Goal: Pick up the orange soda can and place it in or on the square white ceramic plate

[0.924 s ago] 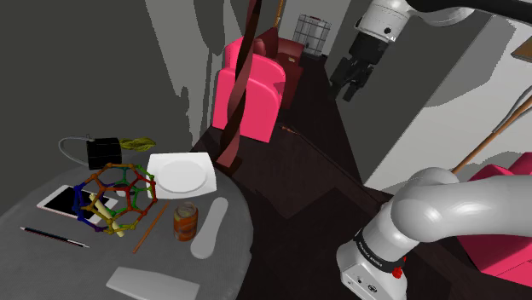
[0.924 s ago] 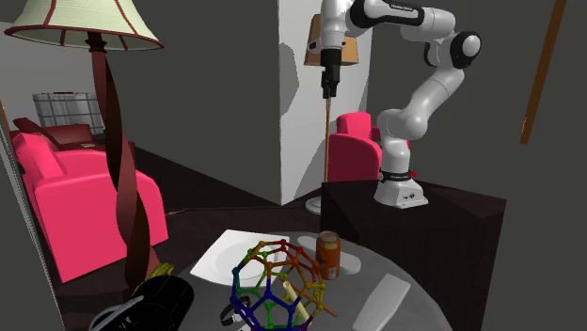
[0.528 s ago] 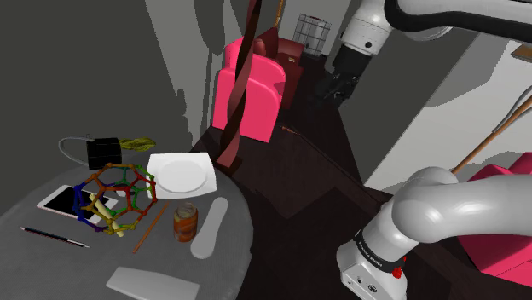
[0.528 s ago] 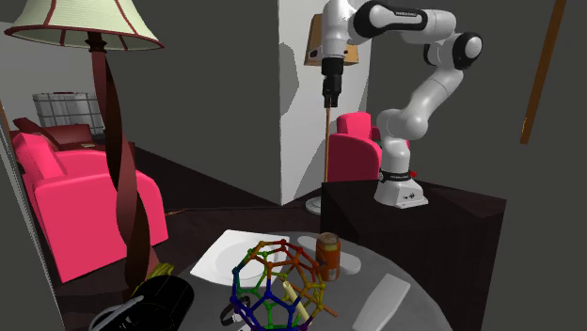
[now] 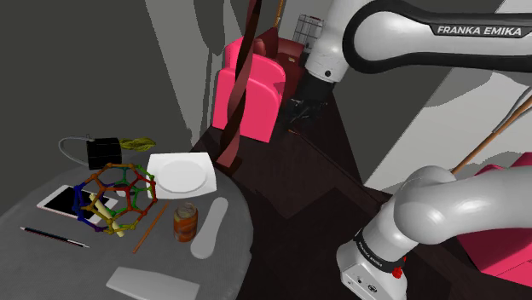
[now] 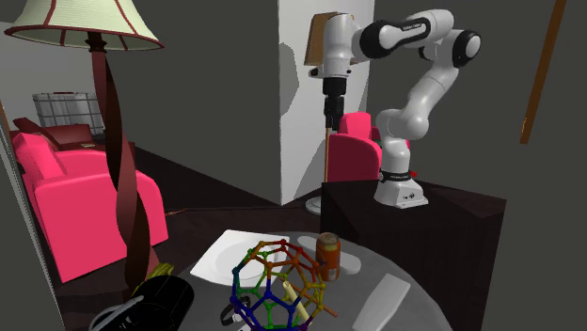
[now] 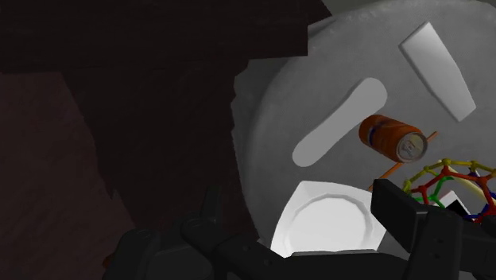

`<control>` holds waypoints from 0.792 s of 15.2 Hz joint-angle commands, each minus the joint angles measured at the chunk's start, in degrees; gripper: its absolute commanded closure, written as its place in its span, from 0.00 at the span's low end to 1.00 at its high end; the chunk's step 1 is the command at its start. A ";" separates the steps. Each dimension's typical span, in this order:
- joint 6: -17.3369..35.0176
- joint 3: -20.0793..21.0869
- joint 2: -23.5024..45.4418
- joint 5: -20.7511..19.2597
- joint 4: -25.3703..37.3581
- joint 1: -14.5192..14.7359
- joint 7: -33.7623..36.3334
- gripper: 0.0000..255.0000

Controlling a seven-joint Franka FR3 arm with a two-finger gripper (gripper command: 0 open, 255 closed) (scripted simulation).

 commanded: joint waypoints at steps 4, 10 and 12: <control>8.63 6.96 6.47 2.43 -1.33 1.39 6.36 0.00; 18.68 15.40 17.42 2.12 0.20 1.10 14.70 0.00; 21.90 18.30 21.76 0.73 1.35 0.47 18.09 0.00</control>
